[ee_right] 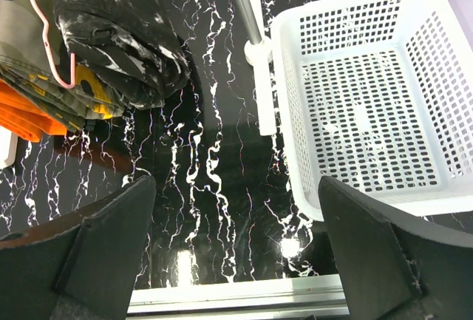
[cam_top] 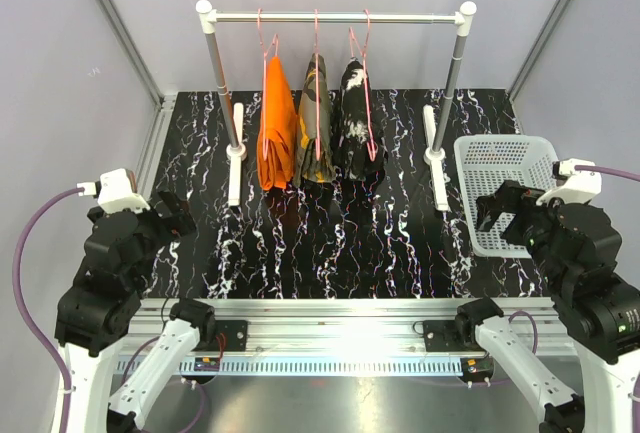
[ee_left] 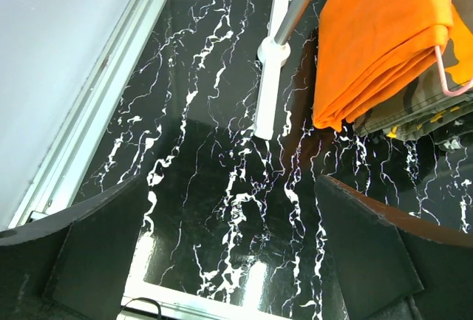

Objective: Remove the trousers from the hanger

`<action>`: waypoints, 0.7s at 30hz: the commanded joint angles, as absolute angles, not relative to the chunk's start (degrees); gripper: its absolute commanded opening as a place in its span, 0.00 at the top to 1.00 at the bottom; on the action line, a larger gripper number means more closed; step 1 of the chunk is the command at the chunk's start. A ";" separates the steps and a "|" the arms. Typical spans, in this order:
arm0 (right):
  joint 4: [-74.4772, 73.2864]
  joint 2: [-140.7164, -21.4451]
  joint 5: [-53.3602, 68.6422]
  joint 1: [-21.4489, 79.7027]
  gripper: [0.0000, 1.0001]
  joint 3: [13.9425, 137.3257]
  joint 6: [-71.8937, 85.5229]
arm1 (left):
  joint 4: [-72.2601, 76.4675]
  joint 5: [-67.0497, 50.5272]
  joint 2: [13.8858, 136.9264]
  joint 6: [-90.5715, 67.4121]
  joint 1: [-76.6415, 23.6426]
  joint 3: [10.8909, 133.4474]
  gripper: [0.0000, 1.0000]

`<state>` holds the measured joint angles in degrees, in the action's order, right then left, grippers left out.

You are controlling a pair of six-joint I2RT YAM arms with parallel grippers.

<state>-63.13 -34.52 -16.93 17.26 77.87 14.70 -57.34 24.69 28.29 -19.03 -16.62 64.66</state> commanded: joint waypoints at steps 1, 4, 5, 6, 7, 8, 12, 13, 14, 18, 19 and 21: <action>-62.23 -34.63 -18.28 17.58 0.01 78.66 14.24 | -54.76 22.85 28.65 -18.81 -16.87 64.77 0.01; -62.14 -34.10 -16.36 17.58 0.00 78.49 13.97 | -53.79 21.19 29.44 -18.72 -16.96 65.56 0.01; -61.96 -34.28 -15.48 17.58 0.01 78.31 13.80 | -53.35 19.70 29.88 -18.72 -16.88 66.00 0.01; -61.70 -34.36 -14.51 17.58 0.01 78.14 13.89 | -53.00 18.73 30.58 -18.81 -16.88 66.53 0.01; -61.53 -34.54 -11.80 17.58 0.01 77.53 14.06 | -52.65 17.50 32.15 -18.90 -16.87 68.19 0.01; -61.35 -34.72 -10.04 17.67 0.00 77.17 13.98 | -52.12 14.53 33.30 -18.81 -16.87 69.07 0.01; -59.95 -36.03 -3.61 17.66 0.01 75.24 15.82 | -49.13 7.83 40.85 -18.19 -16.87 75.57 0.01; -59.68 -36.12 -2.73 17.58 0.00 74.71 16.69 | -48.96 7.04 43.31 -18.19 -16.87 77.24 0.01; -59.59 -36.30 -2.46 17.58 0.01 74.45 17.13 | -48.78 4.86 47.59 -17.85 -16.87 80.74 0.01; -58.63 -36.12 -0.97 17.58 0.01 73.83 17.93 | -48.07 3.69 59.45 -17.05 -19.41 88.57 0.01; -58.54 -36.30 -0.44 17.58 0.01 73.92 18.10 | -48.16 4.82 61.59 -16.70 -20.29 90.16 0.01; -58.62 -36.91 -0.26 17.58 0.00 74.27 18.02 | -49.04 8.43 68.16 -15.12 -22.57 95.33 0.01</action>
